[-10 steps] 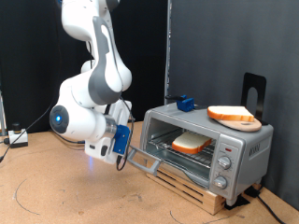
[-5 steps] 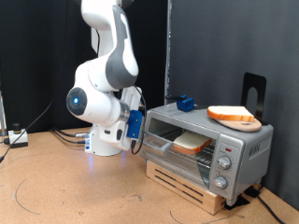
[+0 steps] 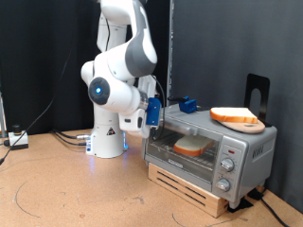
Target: Make a piece of toast with the oven
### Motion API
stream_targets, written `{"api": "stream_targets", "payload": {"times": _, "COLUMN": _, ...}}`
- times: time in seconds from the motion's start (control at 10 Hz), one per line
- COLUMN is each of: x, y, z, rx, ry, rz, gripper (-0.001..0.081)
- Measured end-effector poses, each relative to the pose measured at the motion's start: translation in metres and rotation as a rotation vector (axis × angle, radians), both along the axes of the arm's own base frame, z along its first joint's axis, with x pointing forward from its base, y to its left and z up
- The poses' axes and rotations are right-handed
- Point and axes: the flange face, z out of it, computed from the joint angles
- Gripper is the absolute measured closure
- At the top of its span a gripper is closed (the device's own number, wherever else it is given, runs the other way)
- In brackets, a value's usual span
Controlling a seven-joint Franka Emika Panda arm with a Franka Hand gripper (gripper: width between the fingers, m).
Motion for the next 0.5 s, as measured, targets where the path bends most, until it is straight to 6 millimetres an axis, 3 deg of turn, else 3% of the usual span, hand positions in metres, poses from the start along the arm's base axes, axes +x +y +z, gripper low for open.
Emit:
{"api": "stream_targets", "payload": {"times": 0.2, "x": -0.007, "y": 0.017, "z": 0.007, "rx": -0.024, "ry": 0.007, "rz": -0.007, "gripper": -0.0003}}
{"api": "stream_targets", "payload": {"times": 0.5, "x": -0.008, "y": 0.007, "z": 0.011, "rx": -0.057, "ry": 0.017, "rz": -0.064, "gripper": -0.0003}}
